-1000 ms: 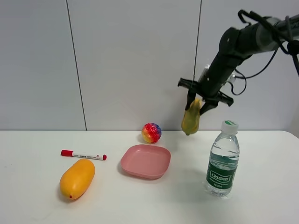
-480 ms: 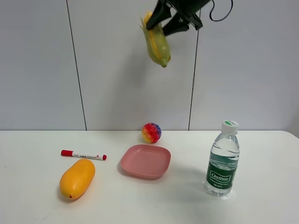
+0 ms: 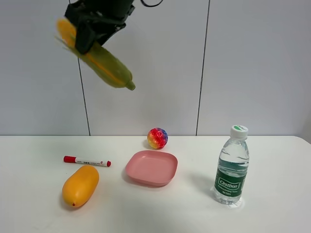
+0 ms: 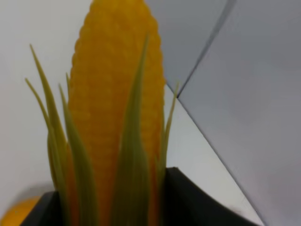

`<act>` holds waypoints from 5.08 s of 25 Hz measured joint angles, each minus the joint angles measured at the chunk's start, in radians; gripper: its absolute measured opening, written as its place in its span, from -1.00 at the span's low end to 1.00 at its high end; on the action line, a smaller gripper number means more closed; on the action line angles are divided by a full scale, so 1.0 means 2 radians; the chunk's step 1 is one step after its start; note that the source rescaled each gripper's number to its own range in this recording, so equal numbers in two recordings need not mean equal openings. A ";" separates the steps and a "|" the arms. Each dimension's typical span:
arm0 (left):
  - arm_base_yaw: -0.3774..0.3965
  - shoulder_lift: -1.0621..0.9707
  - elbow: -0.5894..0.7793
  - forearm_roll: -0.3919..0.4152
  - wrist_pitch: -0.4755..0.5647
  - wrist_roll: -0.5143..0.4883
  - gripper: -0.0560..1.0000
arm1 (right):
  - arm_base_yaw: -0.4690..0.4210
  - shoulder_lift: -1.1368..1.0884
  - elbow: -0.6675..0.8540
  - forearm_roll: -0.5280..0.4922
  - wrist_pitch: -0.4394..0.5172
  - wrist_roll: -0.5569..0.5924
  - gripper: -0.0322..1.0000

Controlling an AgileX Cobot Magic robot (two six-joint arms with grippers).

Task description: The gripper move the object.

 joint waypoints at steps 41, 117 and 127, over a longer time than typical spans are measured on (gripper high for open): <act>0.000 0.000 0.000 0.000 0.000 0.000 1.00 | 0.042 0.027 0.235 -0.063 0.002 -0.016 -0.93; 0.000 0.000 0.000 0.000 0.000 0.000 1.00 | 0.042 -0.414 0.375 -0.174 -0.002 0.081 0.43; 0.000 0.000 0.000 0.000 0.000 0.000 1.00 | -0.029 -0.720 0.767 -0.217 -0.180 0.101 0.43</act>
